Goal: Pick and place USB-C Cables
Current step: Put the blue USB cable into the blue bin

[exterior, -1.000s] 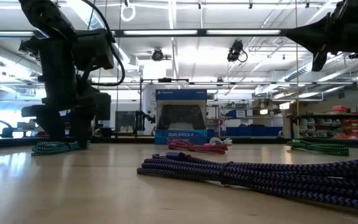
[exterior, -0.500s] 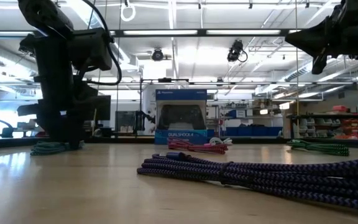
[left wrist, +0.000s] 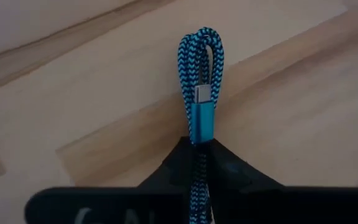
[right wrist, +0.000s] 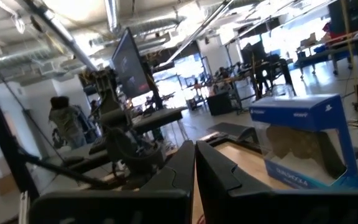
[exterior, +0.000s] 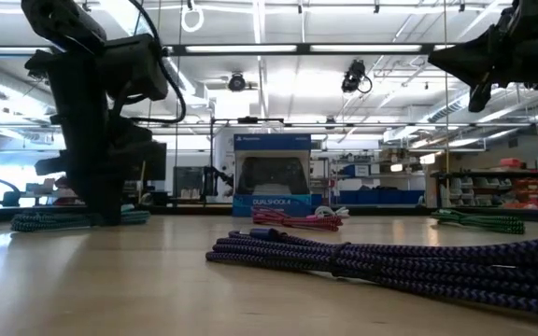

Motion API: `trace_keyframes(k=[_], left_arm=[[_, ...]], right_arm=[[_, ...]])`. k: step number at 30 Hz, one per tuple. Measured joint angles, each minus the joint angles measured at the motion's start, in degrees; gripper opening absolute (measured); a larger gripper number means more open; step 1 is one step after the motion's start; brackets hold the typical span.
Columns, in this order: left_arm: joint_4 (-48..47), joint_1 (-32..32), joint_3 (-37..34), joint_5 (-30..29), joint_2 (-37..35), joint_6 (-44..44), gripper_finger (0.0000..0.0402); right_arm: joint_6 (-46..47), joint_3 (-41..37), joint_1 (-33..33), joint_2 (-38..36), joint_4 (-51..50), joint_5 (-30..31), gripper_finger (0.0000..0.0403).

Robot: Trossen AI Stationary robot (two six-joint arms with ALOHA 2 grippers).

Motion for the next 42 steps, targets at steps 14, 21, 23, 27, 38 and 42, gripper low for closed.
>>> trace_keyframes(k=[14, 21, 23, 27, 38, 42], left_arm=[[8.04, -1.10, 18.48, -3.07, 0.13, 22.32, 0.0022], [27.51, -4.74, 21.53, -5.80, 0.14, 35.49, 0.0024], [31.64, -5.38, 21.52, -5.90, 0.14, 38.47, 0.0024], [38.15, -6.35, 20.36, -6.02, 0.12, 43.16, 0.0025], [54.59, -9.39, 12.39, -1.84, 0.03, 51.64, 0.0032], [63.02, -9.70, 8.87, -0.75, 0.01, 51.81, 0.0027]], right_arm=[[-1.67, -0.02, 0.06, 5.14, -2.63, -6.36, 0.0023], [-1.61, -0.02, 2.59, 9.80, 3.09, -9.26, 0.0023], [-2.19, -0.02, 3.48, 11.73, 4.43, -9.14, 0.0023], [-3.28, -0.02, 5.95, 16.95, 4.75, -9.59, 0.0029], [-6.58, -0.02, 7.15, 33.30, 26.73, -4.94, 0.0146], [-4.63, 0.41, 7.19, 40.35, 29.20, -2.25, 0.0193]])
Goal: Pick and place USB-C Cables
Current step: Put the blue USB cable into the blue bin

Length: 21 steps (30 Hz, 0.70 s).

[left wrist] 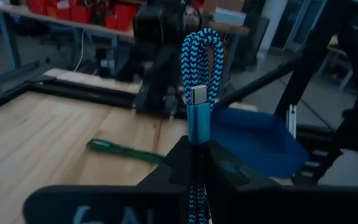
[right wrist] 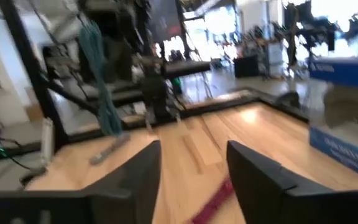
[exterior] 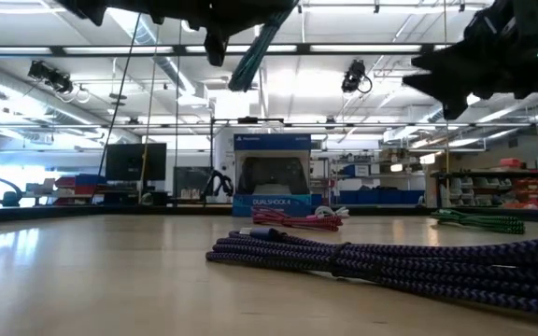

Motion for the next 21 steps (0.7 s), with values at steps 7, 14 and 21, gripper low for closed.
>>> trace_keyframes(k=[7, 14, 21], left_arm=[[1.14, 0.00, -1.57, 0.01, 0.00, 0.02, 0.0033], [-0.24, 0.00, -1.57, -0.32, -0.02, 2.01, 0.0030], [-1.59, 0.00, -1.57, -0.58, 0.24, 2.22, 0.0033]], right_arm=[[-2.78, 10.79, 0.12, 14.20, 0.34, -0.67, 0.0235], [-4.56, 21.29, 1.23, 26.23, 0.18, -4.83, 0.0237], [-6.49, 28.78, 4.48, 36.66, 0.27, -4.94, 0.0235]])
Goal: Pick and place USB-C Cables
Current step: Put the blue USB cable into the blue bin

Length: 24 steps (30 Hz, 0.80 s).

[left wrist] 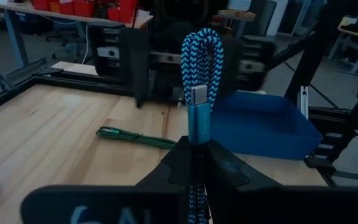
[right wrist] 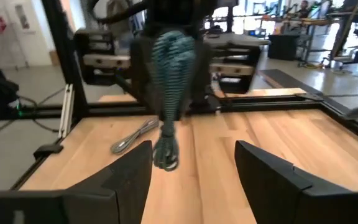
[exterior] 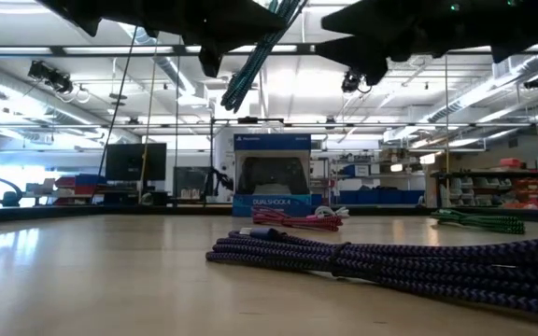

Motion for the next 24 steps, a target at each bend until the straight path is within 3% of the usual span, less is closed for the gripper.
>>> trace_keyframes(k=[15, 24], left_arm=[[-3.01, -0.61, 0.02, 0.00, 0.04, -0.28, 0.0032], [-3.57, -0.61, 0.02, 0.02, 0.04, -0.10, 0.0033]], right_arm=[[-3.03, 9.73, 2.20, 9.29, 3.02, 5.14, 0.0235], [-3.34, 10.46, 2.20, 10.55, 2.40, 7.59, 0.0218]])
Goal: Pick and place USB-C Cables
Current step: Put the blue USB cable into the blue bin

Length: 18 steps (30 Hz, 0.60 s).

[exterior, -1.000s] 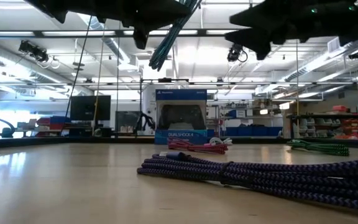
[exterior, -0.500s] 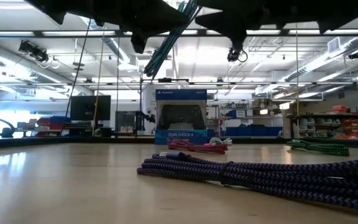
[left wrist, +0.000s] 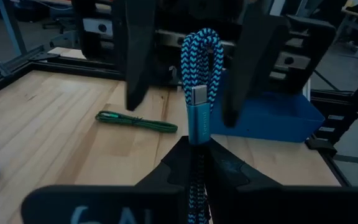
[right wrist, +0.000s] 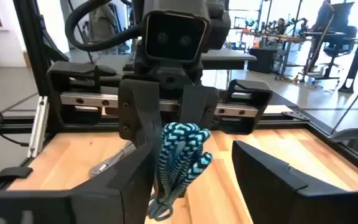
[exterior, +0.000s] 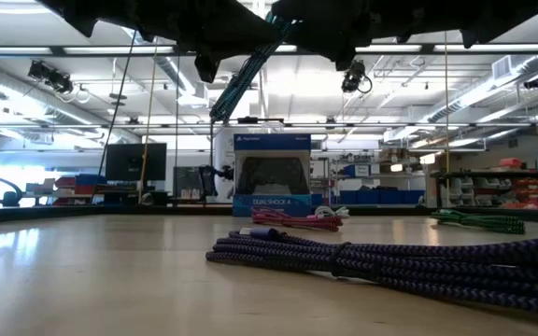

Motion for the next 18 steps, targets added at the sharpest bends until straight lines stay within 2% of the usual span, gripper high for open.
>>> trace_keyframes(k=[3, 5, 10, 14, 18], left_arm=[[0.09, 0.04, 0.00, -0.02, 0.00, 0.81, 0.0035], [0.31, 0.04, 0.00, -0.02, 0.00, 0.82, 0.0035], [0.95, 0.11, -0.02, -0.53, 0.07, 0.88, 0.0041], [0.94, 0.11, -0.02, -0.52, 0.07, 0.93, 0.0059], [0.49, 0.04, -0.02, -0.96, -0.77, 0.92, 0.0082]], right_arm=[[-0.78, 0.00, 0.02, -0.21, -0.18, 0.04, 0.0202], [-0.98, 0.00, 0.02, -0.27, -1.65, 0.75, 0.0175], [-3.50, 0.00, 0.09, -0.35, -3.60, 1.66, 0.0028], [-5.17, 0.74, 0.30, -1.57, -7.59, 2.87, 0.0017], [-4.33, 3.03, 1.44, -5.73, -23.46, 6.74, 0.0017]])
